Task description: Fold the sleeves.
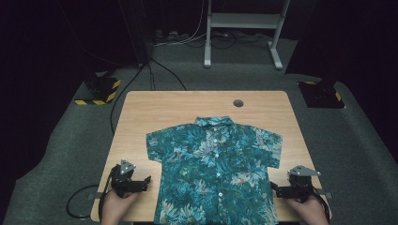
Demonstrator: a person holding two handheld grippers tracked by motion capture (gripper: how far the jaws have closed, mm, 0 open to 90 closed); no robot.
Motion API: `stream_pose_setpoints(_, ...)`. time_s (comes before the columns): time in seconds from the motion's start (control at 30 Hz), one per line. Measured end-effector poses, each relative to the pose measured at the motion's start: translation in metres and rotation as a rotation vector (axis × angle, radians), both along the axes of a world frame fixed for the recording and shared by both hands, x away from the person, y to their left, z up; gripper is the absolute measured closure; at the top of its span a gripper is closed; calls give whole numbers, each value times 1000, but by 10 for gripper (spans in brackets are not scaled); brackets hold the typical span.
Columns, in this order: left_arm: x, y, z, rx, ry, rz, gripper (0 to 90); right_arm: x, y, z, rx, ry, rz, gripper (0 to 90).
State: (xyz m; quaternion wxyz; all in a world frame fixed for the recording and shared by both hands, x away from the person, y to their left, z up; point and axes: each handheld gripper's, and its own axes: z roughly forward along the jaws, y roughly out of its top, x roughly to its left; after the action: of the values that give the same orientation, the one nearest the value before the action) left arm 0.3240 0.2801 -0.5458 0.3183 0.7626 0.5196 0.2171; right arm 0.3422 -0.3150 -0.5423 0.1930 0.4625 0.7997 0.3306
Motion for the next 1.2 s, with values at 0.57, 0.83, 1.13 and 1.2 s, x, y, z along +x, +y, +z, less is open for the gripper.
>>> stream_pose_setpoints(0.57, 0, -1, 0, -1, -1, 3, 5, 0, 0, 0, 0, 0, 0, 0)
stream_pose_setpoints(0.83, 0, -1, 1, -17, 7, -6, 4, 0, 0, 0, -1, -1, 2, 0)
stream_pose_setpoints(1.13, 10, -2, 11, -54, 36, -33, 5, 0, 0, 0, -1, -1, 2, 0)
stream_pose_setpoints(1.2, 11, -2, 13, -56, 33, -33, 7, 0, 0, 0, -1, -1, 2, 0)
